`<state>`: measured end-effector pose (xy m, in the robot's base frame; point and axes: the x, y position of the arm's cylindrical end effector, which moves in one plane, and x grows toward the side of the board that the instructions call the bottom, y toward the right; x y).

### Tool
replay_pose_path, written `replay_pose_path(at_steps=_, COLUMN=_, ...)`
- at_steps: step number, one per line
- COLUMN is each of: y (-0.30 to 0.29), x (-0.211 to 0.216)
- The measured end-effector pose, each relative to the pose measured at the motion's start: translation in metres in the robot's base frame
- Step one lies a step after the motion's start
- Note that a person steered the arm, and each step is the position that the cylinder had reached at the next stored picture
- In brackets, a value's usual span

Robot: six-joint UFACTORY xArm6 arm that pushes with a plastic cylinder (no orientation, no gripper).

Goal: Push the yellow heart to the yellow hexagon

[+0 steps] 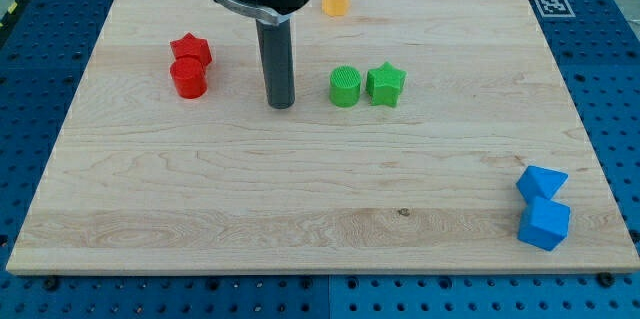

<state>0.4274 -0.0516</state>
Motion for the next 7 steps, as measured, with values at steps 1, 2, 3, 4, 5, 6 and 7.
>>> replay_pose_path(at_steps=1, y=0.000, x=0.000)
replay_pose_path(at_steps=2, y=0.000, x=0.000)
replay_pose_path(at_steps=3, y=0.000, x=0.000)
replay_pose_path(at_steps=4, y=0.000, x=-0.002)
replay_pose_path(at_steps=5, y=0.000, x=-0.004)
replay_pose_path(at_steps=6, y=0.000, x=-0.026)
replay_pose_path(at_steps=7, y=0.000, x=-0.049)
